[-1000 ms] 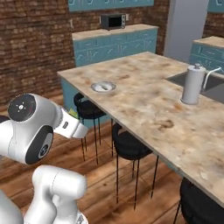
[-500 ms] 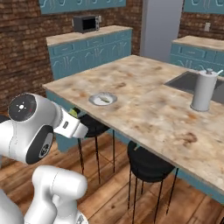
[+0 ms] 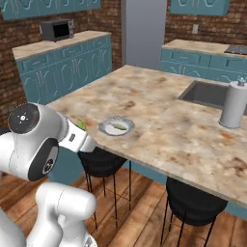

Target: Take the lemon wedge from the fridge and place it on the plate with fish on the dining counter.

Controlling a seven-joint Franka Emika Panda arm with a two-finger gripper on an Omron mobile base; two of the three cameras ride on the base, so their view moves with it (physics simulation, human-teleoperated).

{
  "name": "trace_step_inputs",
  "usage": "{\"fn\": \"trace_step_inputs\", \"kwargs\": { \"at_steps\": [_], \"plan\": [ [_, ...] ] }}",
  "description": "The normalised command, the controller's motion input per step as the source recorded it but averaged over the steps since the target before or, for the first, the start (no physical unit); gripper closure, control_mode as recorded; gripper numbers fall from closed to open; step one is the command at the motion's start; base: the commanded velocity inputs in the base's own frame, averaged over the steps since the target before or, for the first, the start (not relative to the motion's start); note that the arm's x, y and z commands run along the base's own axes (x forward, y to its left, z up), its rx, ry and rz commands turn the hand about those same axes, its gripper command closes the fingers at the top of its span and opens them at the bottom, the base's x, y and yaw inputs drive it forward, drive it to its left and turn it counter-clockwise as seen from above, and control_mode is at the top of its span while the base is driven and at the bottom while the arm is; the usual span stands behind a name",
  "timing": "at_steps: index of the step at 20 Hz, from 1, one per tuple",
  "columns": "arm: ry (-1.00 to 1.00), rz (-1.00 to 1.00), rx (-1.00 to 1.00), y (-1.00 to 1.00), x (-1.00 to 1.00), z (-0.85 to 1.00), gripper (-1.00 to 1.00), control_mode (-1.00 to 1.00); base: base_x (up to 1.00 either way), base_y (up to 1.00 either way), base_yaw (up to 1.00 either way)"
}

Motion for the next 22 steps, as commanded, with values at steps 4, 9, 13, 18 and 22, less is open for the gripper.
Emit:
{"fn": "trace_step_inputs", "kwargs": {
  "at_steps": [4, 9, 13, 18, 22],
  "plan": [
    [0.0, 0.0, 0.0, 0.0, 0.0, 0.0, 1.0, 1.0, 1.0, 0.9, -0.38],
    [0.0, 0.0, 0.0, 0.0, 0.0, 0.0, 1.0, 1.0, 1.0, 0.36, -0.19],
    [0.05, 0.03, 0.04, -0.23, 0.25, -0.04, 1.0, -1.0, 0.75, -0.21, 0.01],
    [0.34, 0.12, 0.07, -0.72, 1.0, -0.36, 1.0, -1.0, 0.0, 0.0, 0.0],
    [0.4, 0.16, -0.04, -0.07, 1.0, -0.55, 1.0, -1.0, 0.0, 0.0, 0.0]
  ]
}}
